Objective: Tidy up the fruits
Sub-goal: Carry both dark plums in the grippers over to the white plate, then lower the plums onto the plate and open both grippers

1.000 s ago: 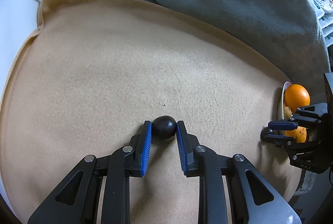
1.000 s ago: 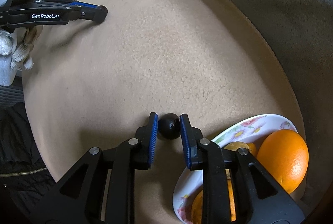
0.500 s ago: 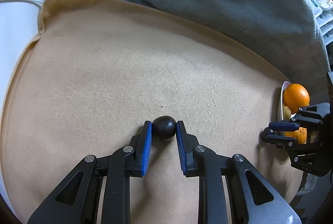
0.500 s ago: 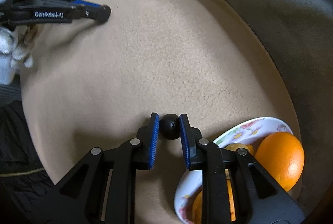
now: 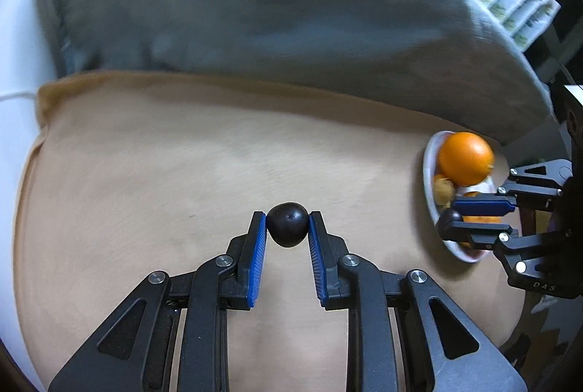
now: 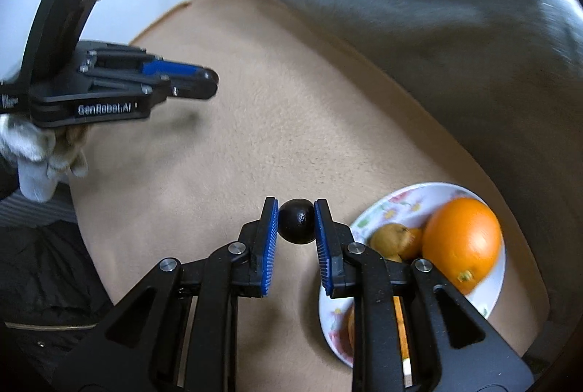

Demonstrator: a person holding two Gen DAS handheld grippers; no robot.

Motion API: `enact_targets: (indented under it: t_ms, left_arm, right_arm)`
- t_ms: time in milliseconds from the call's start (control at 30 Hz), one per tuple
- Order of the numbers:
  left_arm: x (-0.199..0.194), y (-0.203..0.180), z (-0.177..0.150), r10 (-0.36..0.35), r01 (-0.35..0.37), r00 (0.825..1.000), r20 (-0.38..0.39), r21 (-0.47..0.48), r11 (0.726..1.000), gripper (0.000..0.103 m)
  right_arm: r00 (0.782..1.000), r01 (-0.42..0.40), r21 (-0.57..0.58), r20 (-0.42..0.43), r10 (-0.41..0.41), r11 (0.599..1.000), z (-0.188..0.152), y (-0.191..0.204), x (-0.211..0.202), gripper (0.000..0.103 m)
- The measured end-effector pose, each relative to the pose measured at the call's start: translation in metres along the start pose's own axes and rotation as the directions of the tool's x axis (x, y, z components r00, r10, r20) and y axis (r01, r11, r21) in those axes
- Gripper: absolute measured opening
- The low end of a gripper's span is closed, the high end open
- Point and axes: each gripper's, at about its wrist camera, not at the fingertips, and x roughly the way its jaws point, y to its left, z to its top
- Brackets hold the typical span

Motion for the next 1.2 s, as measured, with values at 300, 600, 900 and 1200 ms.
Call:
enact_targets:
  t_ms: [300,600,900,1200]
  left_arm:
    - [0.002,-0.066,0.015,-0.07,0.07,0.998,-0.004,0.13,0.989,0.022]
    - [0.013,-0.122,0.019,-0.132,0.137,0.99,-0.04,0.211,0.968,0.022]
    - [0.029,-0.158,0.023,-0.162,0.173,0.985,-0.064,0.246,0.954,0.022]
    - [0.032,-0.173,0.026,-0.168,0.181,0.983,-0.07,0.259,0.949,0.022]
  right_arm:
    - [0.997,0.046,0.112,0.059,-0.053,0.993,-0.04,-0.036,-0.026,0.021]
    - [0.989,0.1,0.235,0.083,-0.123,0.967,-0.077,-0.074,-0.041,0.021]
    - [0.987,0.09,0.322,0.098,-0.128,0.943,-0.094,-0.101,-0.045,0.021]
    - [0.983,0.076,0.342,0.134,-0.129,0.937,-0.092,-0.103,-0.044,0.049]
